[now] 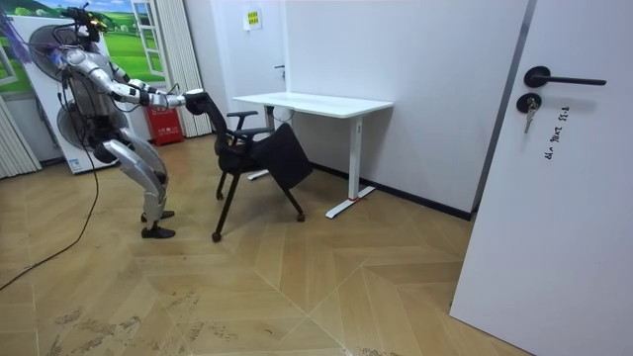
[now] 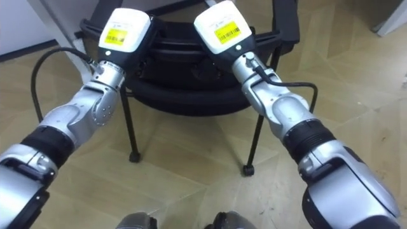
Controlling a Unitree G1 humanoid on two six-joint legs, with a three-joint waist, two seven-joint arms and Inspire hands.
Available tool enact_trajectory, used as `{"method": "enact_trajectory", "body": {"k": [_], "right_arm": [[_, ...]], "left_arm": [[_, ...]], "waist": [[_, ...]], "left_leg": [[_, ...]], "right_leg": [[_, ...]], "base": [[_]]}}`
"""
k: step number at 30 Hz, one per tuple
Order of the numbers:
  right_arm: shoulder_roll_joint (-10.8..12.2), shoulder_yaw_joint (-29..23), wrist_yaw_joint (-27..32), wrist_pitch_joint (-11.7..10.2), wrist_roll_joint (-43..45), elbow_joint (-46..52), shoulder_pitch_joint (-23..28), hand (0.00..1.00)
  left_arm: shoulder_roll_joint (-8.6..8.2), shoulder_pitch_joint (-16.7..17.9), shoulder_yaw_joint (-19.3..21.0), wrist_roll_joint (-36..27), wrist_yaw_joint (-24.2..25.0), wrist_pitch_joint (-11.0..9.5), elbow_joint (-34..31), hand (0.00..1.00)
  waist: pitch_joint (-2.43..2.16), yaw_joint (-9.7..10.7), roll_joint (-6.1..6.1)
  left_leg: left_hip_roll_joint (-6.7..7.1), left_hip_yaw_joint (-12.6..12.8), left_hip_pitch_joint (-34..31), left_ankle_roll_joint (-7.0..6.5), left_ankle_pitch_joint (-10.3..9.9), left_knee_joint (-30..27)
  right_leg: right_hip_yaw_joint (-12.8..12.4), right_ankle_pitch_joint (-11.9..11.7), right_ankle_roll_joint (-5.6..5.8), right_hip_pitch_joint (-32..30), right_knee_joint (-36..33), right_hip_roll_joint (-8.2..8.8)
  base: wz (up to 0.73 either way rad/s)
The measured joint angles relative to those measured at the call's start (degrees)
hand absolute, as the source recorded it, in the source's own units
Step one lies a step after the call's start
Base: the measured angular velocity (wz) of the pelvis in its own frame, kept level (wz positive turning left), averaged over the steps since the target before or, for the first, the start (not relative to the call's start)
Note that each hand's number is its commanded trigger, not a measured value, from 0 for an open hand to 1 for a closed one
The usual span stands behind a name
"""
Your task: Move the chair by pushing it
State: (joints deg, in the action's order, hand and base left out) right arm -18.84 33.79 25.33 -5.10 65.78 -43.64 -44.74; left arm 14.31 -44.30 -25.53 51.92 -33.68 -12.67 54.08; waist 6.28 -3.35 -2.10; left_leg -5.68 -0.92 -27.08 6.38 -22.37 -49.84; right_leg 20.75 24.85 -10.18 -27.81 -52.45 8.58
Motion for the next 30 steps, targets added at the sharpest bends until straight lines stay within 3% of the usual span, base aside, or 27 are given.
{"method": "enact_trajectory", "body": {"k": [2, 9, 15, 21, 24, 27, 30], "right_arm": [[-0.3, 0.1, 0.1, 0.2, 0.5, 0.0, -0.3, 1.00], [-0.3, 0.0, 0.2, 0.5, 1.3, -0.1, -0.7, 1.00], [-0.1, 0.0, -0.1, 0.6, 1.8, -0.3, -0.4, 1.00], [0.5, 0.1, -0.1, 1.2, 1.7, -0.8, 0.5, 1.00], [1.0, 0.1, 0.1, 1.4, 1.7, -0.8, 2.3, 1.00], [2.6, 0.0, 1.0, 1.5, 1.5, -2.9, 1.9, 1.00], [3.2, 0.0, 1.4, 1.7, 1.4, -3.5, 1.9, 1.00]], "left_arm": [[-0.12, -0.1, 0.0, 0.0, 0.0, 0.3, -0.1, 1.00], [-0.13, 0.0, 0.1, -0.1, 0.1, 0.6, -0.6, 1.00], [-0.34, 0.6, 0.3, -0.1, 1.1, 0.7, -1.0, 1.00], [-0.36, 1.2, 0.3, 0.0, 2.1, 0.7, -1.5, 1.00], [-0.29, 2.9, 0.3, 0.1, 2.8, 0.3, -2.3, 1.00], [0.25, 2.8, 0.2, 0.1, 3.1, 0.1, -2.0, 1.00], [0.52, 2.8, 0.2, 0.6, 3.0, 0.0, -1.9, 1.00]], "waist": [[-0.05, 0.2, 0.18], [0.02, -0.9, 0.30], [0.10, -1.6, 0.00], [0.21, -2.7, -0.51], [0.04, -3.2, -0.76], [0.02, -3.4, -0.69], [0.14, -3.7, -0.18]], "left_leg": [[0.54, 0.2, 0.1, -0.15, 1.0, 1.9], [0.68, 0.7, 0.4, -0.05, 1.3, 3.6], [1.42, 2.2, 1.4, -1.06, 1.8, 4.4], [1.94, 3.1, 2.9, -2.42, 1.0, 4.3], [2.50, 2.8, 4.5, -3.65, 0.0, 4.1], [2.32, 2.7, 4.6, -3.82, -1.5, 2.6], [1.20, 2.2, 3.7, -5.10, -3.3, -0.1]], "right_leg": [[0.2, -0.6, 0.42, 0.0, 1.2, 0.34], [0.2, -1.3, 0.97, 0.0, 2.6, 0.44], [-0.2, -1.4, 1.75, 0.9, 2.8, 1.52], [-0.2, -1.2, 2.71, 2.4, 2.7, 2.35], [-0.4, -1.3, 3.90, 4.2, 2.8, 2.50], [-0.2, -1.6, 4.58, 4.6, 2.2, 2.71], [-0.3, -2.5, 6.13, 4.6, 0.9, 2.42]], "base": [[0.18], [0.01], [0.02], [0.01], [0.00], [0.00], [0.01]]}}
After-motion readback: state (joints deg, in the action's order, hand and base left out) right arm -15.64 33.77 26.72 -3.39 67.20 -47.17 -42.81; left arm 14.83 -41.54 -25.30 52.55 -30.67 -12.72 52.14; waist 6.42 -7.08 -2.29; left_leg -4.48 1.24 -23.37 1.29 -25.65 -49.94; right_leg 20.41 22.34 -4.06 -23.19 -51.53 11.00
